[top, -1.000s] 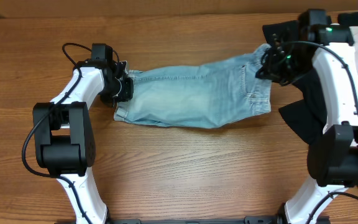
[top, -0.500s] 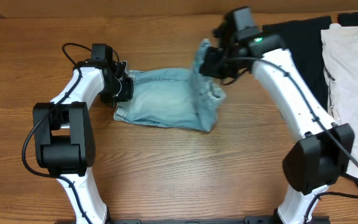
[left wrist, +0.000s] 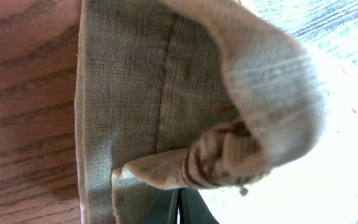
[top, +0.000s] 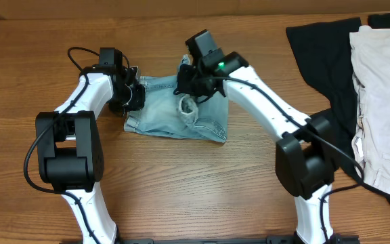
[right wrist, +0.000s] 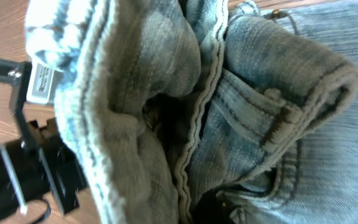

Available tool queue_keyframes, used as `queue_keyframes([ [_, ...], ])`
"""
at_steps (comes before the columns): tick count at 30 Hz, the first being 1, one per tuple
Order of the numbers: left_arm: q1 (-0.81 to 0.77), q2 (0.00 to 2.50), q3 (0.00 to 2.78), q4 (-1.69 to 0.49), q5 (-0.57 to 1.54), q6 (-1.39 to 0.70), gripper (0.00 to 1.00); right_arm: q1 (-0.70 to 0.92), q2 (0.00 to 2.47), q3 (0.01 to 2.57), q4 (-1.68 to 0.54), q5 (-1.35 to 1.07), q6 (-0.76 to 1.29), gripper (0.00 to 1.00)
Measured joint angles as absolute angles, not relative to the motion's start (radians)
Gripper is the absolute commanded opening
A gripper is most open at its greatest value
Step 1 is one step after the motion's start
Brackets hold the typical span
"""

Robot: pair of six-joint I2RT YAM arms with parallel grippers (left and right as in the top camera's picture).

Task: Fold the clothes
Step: 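Fold the waistband end leftward over the hem end with the right gripper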

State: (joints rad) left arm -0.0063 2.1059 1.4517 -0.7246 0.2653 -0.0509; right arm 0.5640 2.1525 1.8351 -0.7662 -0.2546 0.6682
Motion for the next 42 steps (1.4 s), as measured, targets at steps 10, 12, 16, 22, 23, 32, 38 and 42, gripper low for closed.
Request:
queue_keyframes([
  [10,-0.006,2.106,1.452,-0.725,0.265,-0.054,0.04,0.590,2.167,1.839,-0.629,-0.347,0.719,0.04],
  [12,-0.006,2.106,1.452,-0.725,0.265,-0.054,0.04,0.593,2.167,1.850,-0.647,-0.363,0.721,0.04],
  [16,-0.007,2.106,1.452,-0.725,0.265,-0.054,0.04,0.595,2.167,1.876,-0.651,-0.397,0.726,0.04],
  [22,-0.007,2.106,1.452,-0.725,0.265,-0.054,0.04,0.619,2.167,1.879,-0.650,-0.366,0.740,0.04],
  [23,-0.007,2.106,1.452,-0.725,0.265,-0.054,0.05,0.627,2.167,1.879,-0.649,-0.353,0.741,0.04],
  [32,-0.007,2.104,1.483,-0.859,0.272,-0.064,0.47,0.662,2.168,1.879,-0.620,-0.296,0.748,0.04],
  [38,-0.007,2.106,1.625,-1.079,0.160,-0.126,0.65,0.662,2.168,1.879,-0.620,-0.294,0.752,0.04],
  [42,-0.007,2.106,1.744,-1.161,0.106,-0.165,0.69,0.662,2.168,1.879,-0.620,-0.289,0.753,0.04],
])
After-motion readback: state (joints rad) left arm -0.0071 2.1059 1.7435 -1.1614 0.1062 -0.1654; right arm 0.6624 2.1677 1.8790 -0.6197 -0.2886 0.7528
